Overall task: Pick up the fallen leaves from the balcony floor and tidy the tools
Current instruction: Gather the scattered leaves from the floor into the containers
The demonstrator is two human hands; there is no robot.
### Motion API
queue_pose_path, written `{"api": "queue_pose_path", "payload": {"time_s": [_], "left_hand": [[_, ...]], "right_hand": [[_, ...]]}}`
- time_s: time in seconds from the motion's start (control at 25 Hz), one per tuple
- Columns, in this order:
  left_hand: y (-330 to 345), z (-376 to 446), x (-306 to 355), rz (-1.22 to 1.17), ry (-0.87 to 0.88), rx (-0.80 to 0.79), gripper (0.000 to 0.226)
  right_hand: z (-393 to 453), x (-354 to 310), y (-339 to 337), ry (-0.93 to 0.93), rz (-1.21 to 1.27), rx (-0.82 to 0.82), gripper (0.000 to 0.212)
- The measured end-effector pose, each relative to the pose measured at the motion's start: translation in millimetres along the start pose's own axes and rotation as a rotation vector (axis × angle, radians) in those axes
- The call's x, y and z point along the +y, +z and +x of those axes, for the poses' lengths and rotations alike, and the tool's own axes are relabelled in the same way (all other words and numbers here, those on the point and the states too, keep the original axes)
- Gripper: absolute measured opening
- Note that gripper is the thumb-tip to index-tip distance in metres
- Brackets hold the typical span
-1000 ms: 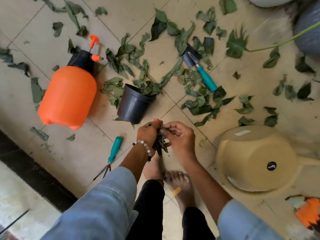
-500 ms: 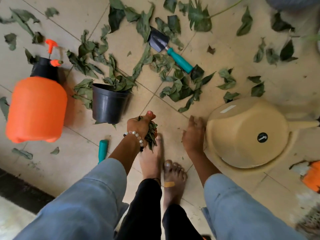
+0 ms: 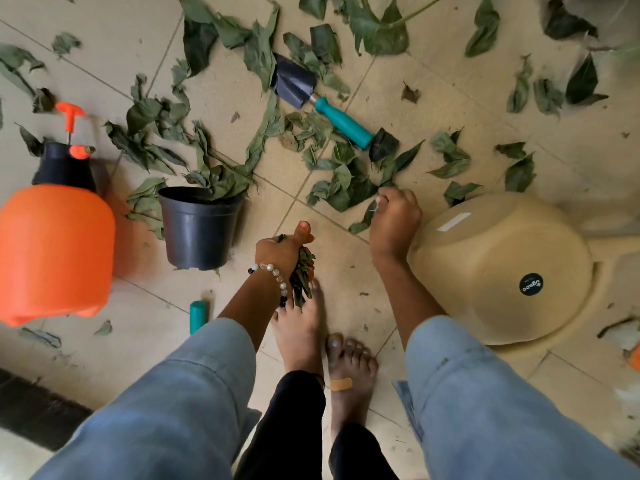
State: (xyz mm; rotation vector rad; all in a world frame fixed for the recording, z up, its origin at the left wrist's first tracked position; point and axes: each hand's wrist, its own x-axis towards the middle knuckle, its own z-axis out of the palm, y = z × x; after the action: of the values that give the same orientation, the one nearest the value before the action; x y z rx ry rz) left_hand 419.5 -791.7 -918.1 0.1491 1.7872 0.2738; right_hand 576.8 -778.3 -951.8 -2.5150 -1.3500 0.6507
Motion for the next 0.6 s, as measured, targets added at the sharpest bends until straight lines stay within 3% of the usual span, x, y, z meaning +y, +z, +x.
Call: {"api": "queue_pose_path", "payload": {"time_s": [0.08,0.16,0.28,0.44,0.52,0.6], "left_hand": [[2,1,5,-0.017,0.0,0.009,0.038],[3,4,6,-0.028,-0.005,0.008,0.039],[3,4,6,-0.024,-0.003,-0.005,0.039],[1,0,3,-0.006,0.004,-0.024,0.035],[0,-6,6,-0.014,0.013,-0.03,0.034],[0,-9,7,-0.026,0.028,-0.029,0.035]], "right_hand": [[8,0,8,-0.017,-0.123,-0.053,0.04],[-1,10,26,-0.13,-0.436,-0.211,0.061],[-27,23,36,-0.317,-0.742,-0.295,0.052],[-20,27,20,-0.407,-0.529,-0.168,0.008],[-4,25,7,-0.322,-0.409,-0.212,0.011],[4,17,0,-0.148,-0.129,-0.186,0.019]]}}
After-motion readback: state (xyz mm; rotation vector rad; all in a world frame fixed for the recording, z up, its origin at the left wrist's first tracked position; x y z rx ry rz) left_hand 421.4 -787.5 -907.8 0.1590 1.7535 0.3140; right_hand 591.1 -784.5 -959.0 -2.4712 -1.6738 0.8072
